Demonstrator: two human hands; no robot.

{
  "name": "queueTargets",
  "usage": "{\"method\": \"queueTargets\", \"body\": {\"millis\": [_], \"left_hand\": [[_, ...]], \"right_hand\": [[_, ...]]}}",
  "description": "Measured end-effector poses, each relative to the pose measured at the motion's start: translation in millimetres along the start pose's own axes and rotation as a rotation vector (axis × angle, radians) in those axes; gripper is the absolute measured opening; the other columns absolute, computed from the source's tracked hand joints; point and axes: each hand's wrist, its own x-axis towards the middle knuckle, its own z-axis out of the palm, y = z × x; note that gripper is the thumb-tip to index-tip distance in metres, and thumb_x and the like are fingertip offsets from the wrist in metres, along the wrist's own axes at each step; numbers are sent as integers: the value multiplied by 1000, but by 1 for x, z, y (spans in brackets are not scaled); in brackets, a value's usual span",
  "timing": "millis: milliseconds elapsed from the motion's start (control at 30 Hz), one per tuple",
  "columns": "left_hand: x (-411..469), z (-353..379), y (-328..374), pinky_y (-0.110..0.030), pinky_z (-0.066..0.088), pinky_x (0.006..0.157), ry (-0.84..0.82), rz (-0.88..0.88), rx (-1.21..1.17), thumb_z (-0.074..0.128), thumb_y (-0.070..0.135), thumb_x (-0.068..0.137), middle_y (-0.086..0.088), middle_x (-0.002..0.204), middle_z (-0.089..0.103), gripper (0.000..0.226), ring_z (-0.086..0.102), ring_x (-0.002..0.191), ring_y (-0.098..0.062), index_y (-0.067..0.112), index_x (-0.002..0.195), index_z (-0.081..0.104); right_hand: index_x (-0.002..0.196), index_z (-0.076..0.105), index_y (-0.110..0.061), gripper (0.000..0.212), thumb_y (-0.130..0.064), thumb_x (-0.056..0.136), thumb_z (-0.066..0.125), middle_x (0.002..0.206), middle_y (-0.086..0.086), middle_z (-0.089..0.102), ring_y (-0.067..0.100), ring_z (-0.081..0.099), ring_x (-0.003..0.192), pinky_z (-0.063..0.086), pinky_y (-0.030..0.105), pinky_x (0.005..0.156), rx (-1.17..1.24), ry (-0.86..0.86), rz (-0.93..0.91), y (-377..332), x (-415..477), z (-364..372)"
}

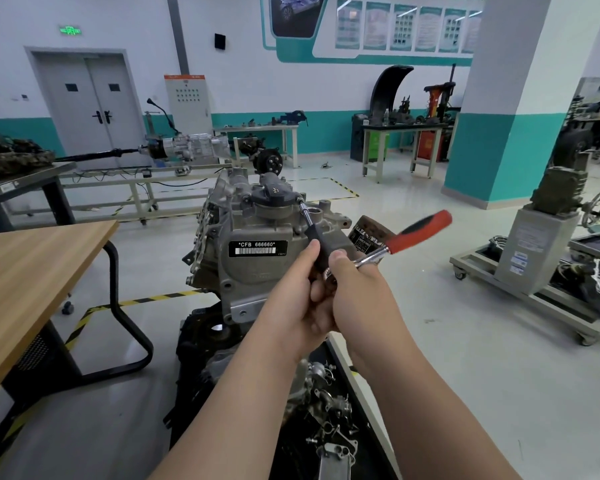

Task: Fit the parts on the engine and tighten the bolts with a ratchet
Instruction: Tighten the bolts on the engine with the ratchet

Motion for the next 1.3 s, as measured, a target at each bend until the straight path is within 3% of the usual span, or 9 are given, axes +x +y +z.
{"method": "queueTargets", "body": {"millis": [100, 267, 433, 600, 733, 900, 1033, 1200, 1300], "left_hand": [[0, -4, 1, -14, 13, 29, -4, 17, -19, 54, 50, 89, 8, 32, 33, 37, 29, 20, -7, 21, 68, 49], [1, -7, 1, -12, 28, 27, -78, -19, 19, 54, 51, 90, 8, 32, 40, 59, 39, 23, -4, 16, 43, 63], [1, -4, -1, -11, 32, 29, -45, -45, 60, 60, 54, 82, 3, 30, 39, 59, 39, 23, -6, 18, 36, 50], [2, -4, -2, -10, 21, 24, -30, -54, 74, 59, 56, 83, 7, 30, 38, 63, 36, 21, -3, 19, 34, 46], [4, -3, -5, -10, 15, 28, -3, -39, 112, 56, 58, 83, 7, 29, 34, 66, 33, 20, -7, 19, 33, 39], [3, 4, -4, -14, 38, 37, 27, -58, 60, 59, 53, 86, 1, 36, 34, 54, 39, 28, -15, 18, 49, 41], [-1, 10, -1, -32, 38, 86, 35, 5, 41, 59, 45, 89, -9, 96, 50, 30, 45, 94, -24, 18, 101, 56], [2, 3, -2, -19, 51, 49, -92, -40, -8, 50, 44, 95, -1, 60, 68, 51, 67, 53, -13, 15, 62, 76], [8, 0, -2, -17, 48, 44, -120, -44, -2, 50, 46, 95, 2, 53, 64, 55, 64, 48, -11, 18, 54, 72]], "right_hand": [[85, 55, -3, 35, -30, 103, 41, 54, 5, 54, 18, 37, 32, 39, 30, 42, 352, -29, 118, 0, -4, 2], [59, 69, -14, 53, -31, 102, 42, 54, 2, 50, 12, 32, 34, 39, 23, 38, 769, -116, 293, -4, -7, -2], [86, 57, -9, 32, -33, 101, 41, 58, 1, 50, 11, 33, 36, 41, 22, 39, 788, -124, 345, -5, -7, -5], [85, 54, -9, 36, -36, 102, 38, 58, 1, 48, 12, 33, 37, 39, 24, 41, 700, -139, 340, -3, -5, -7], [78, 52, -7, 39, -34, 103, 38, 54, 5, 50, 16, 34, 34, 39, 29, 42, 446, -106, 241, 1, -2, -9], [98, 55, -4, 37, -38, 97, 43, 57, 2, 60, 16, 50, 42, 43, 35, 60, -175, 4, 74, 3, 3, -15], [124, 37, -10, 36, -35, 99, 42, 89, 7, 65, 27, 64, 81, 49, 39, 74, -418, 35, -75, -6, 3, -15], [149, 8, -15, 59, -37, 101, 34, 83, 1, 53, 24, 49, 69, 33, 33, 56, -1084, 82, -282, -10, -4, -9], [151, 3, -20, 59, -37, 101, 31, 80, -3, 49, 23, 47, 67, 29, 32, 52, -1230, 87, -326, -11, -3, -6]]}}
